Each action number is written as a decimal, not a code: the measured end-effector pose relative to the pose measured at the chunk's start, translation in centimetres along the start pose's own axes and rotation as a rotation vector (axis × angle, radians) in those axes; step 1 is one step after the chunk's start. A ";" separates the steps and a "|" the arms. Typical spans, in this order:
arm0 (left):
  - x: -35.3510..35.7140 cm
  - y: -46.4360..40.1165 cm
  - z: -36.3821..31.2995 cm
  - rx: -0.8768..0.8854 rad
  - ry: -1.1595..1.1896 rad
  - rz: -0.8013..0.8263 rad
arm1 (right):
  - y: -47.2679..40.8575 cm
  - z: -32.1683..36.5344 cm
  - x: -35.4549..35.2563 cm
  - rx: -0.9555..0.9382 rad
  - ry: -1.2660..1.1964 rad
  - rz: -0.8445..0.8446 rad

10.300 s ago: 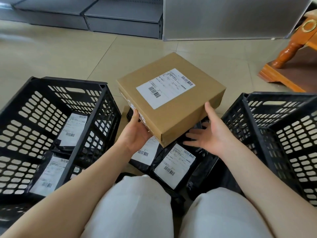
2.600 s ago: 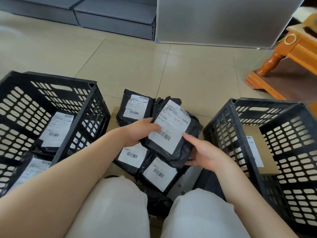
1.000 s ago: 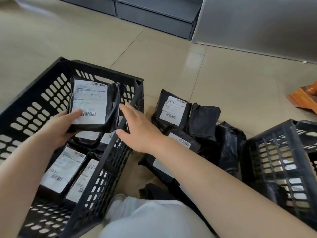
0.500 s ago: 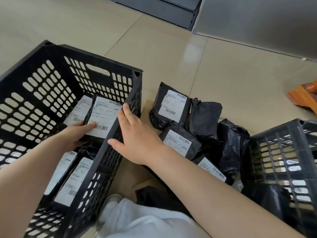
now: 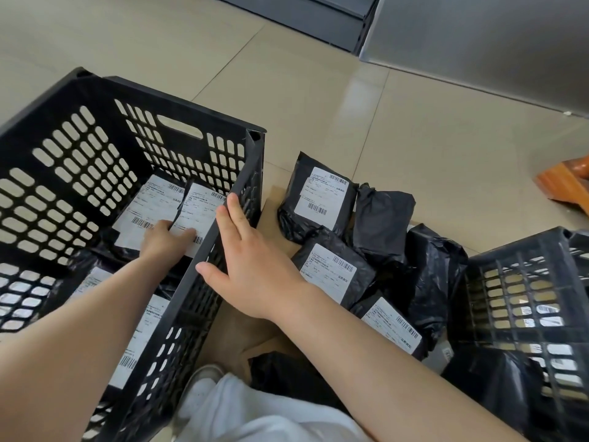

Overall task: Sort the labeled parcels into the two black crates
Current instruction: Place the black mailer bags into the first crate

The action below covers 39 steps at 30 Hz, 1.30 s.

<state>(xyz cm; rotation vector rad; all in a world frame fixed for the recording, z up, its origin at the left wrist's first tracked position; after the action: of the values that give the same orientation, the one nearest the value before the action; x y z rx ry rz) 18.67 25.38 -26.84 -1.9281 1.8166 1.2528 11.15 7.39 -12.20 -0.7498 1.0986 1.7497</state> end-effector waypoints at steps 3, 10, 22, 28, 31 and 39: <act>0.8 0.2 -0.2 0.016 0.060 -0.014 | 0.0 0.0 0.0 -0.002 0.010 -0.002; 0.6 0.2 0.1 -0.013 0.230 0.001 | -0.1 -0.1 0.2 0.009 0.029 0.005; -2.3 2.3 -5.5 0.081 0.211 -0.068 | -0.2 -0.5 -1.6 0.061 -0.103 0.173; -4.1 4.3 -12.0 0.291 0.151 -0.104 | 1.3 -3.0 -4.0 0.102 -0.120 0.242; -4.8 5.8 -15.1 0.379 0.065 -0.150 | 2.8 -4.9 -6.2 0.152 -0.103 0.226; -2.4 10.4 -21.9 0.679 -0.174 -0.214 | 6.5 -11.6 -13.2 0.356 -0.212 -0.009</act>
<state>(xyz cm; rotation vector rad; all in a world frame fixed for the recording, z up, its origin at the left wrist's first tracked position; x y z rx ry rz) 19.00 10.32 -7.70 -1.5193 1.6076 0.5963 10.78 -9.36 -3.70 -0.3426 1.2123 1.5284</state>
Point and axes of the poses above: each hand's wrist, its own y-axis away from the middle knuckle, its own x-axis out of the palm, z = x × y, the point moved 7 cm from there along -y, towards the middle knuckle, and after that the axes turned 14 degrees about x, right-handed, at the moved point
